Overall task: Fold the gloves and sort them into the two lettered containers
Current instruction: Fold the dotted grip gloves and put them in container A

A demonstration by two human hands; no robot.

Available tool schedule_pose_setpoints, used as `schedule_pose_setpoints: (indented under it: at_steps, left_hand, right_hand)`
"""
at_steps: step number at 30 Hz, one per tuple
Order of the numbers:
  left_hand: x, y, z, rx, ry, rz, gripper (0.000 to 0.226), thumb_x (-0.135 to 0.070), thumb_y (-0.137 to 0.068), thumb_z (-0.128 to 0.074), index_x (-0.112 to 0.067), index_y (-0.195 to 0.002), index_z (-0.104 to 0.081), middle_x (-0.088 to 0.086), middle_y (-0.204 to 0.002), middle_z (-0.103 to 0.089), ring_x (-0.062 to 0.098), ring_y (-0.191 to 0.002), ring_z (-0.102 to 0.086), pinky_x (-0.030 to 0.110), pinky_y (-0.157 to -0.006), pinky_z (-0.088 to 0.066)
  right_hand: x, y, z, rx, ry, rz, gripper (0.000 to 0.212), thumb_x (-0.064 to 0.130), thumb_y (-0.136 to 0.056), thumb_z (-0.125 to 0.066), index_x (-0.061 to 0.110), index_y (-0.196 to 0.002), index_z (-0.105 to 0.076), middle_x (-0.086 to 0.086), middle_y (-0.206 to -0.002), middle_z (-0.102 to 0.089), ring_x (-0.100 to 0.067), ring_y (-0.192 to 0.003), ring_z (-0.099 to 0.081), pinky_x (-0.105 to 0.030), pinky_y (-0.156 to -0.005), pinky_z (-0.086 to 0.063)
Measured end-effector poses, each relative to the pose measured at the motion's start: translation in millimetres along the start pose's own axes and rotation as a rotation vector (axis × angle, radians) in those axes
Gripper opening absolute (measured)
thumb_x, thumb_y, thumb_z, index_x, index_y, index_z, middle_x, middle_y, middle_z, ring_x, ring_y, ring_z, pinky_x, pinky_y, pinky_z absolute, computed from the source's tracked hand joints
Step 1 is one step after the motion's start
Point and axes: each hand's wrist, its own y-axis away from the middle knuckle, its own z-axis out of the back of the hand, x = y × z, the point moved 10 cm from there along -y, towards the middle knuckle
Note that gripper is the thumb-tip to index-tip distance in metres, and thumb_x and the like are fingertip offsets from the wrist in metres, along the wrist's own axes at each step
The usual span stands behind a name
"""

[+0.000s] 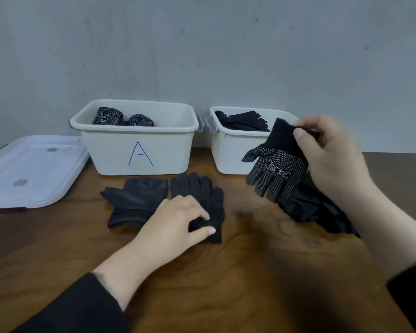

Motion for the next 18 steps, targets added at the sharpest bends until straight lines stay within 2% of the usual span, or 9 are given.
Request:
schedule_pose_setpoints:
  at_steps: [2,3,5,7,9,11,15,18]
  left_hand:
    - [6,5,-8,0.079,-0.058,-0.019,0.041,-0.063,-0.089,-0.052,-0.038,-0.118,-0.067,-0.023,-0.113,-0.052,-0.001,-0.108,-0.044,0.030,-0.102,-0.031]
    - [5,5,-8,0.081,-0.073,-0.026,0.040,-0.062,-0.089,-0.052,-0.039,-0.118,-0.067,-0.022,-0.113,-0.052,0.000,-0.108,-0.044,0.031,-0.103,-0.032]
    - [5,4,-7,0.069,-0.094,-0.028,0.037,-0.062,-0.090,-0.052,-0.039,-0.116,-0.067,-0.022,-0.113,-0.052,0.000,-0.108,-0.045,0.031,-0.104,-0.033]
    - [6,2,-7,0.074,-0.097,-0.020,0.038,-0.065,-0.089,-0.051,-0.041,-0.114,-0.066,-0.023,-0.113,-0.051,-0.001,-0.108,-0.044,0.030,-0.104,-0.032]
    - [7,0,-9,0.093,-0.089,-0.010,0.036,-0.065,-0.088,-0.053,-0.042,-0.113,-0.065,-0.024,-0.113,-0.049,-0.002,-0.109,-0.043,0.029,-0.104,-0.030]
    - [8,0,-11,0.107,-0.087,-0.006,0.030,-0.062,-0.090,-0.055,-0.043,-0.112,-0.064,-0.024,-0.112,-0.048,-0.002,-0.109,-0.042,0.030,-0.105,-0.029]
    - [4,0,-13,0.113,-0.116,-0.008,0.023,-0.055,-0.093,-0.054,-0.044,-0.111,-0.064,-0.023,-0.109,-0.048,-0.002,-0.108,-0.040,0.030,-0.105,-0.025]
    - [5,1,-13,0.103,-0.090,0.010,0.019,-0.051,-0.094,-0.055,-0.043,-0.107,-0.066,-0.023,-0.104,-0.049,-0.002,-0.106,-0.040,0.030,-0.106,-0.024]
  right_hand:
    - [-7,25,-12,0.048,0.003,0.011,0.012,0.017,-0.099,-0.060,0.028,-0.100,-0.065,0.011,-0.091,-0.069,-0.003,-0.076,-0.059,-0.013,-0.069,-0.042]
    - [-16,45,-25,0.140,0.031,0.003,0.016,0.014,-0.098,-0.061,0.029,-0.097,-0.065,0.011,-0.091,-0.069,-0.001,-0.079,-0.060,-0.011,-0.071,-0.043]
    - [-45,93,-59,0.423,0.118,-0.039,0.019,0.015,-0.097,-0.061,0.035,-0.095,-0.061,0.023,-0.107,-0.066,0.007,-0.103,-0.059,-0.012,-0.088,-0.045]
    - [-66,135,-81,0.638,0.261,-0.040,0.015,0.029,-0.098,-0.060,0.043,-0.104,-0.057,0.034,-0.126,-0.054,0.011,-0.125,-0.046,-0.010,-0.101,-0.037]
    - [-74,146,-82,0.631,0.320,0.002,0.022,0.041,-0.099,-0.058,0.048,-0.120,-0.056,0.036,-0.132,-0.048,0.014,-0.129,-0.038,-0.003,-0.103,-0.028]
    - [-70,143,-83,0.597,0.343,0.040,0.029,0.043,-0.098,-0.059,0.043,-0.127,-0.059,0.033,-0.129,-0.048,0.013,-0.126,-0.038,0.003,-0.097,-0.024]
    - [-68,145,-88,0.587,0.349,0.121,0.020,0.031,-0.100,-0.061,0.033,-0.117,-0.071,0.029,-0.122,-0.052,0.012,-0.122,-0.043,0.001,-0.096,-0.028]
    - [-67,148,-89,0.587,0.333,0.153,0.018,0.030,-0.100,-0.060,0.033,-0.113,-0.072,0.028,-0.120,-0.054,0.009,-0.119,-0.047,-0.009,-0.102,-0.036]
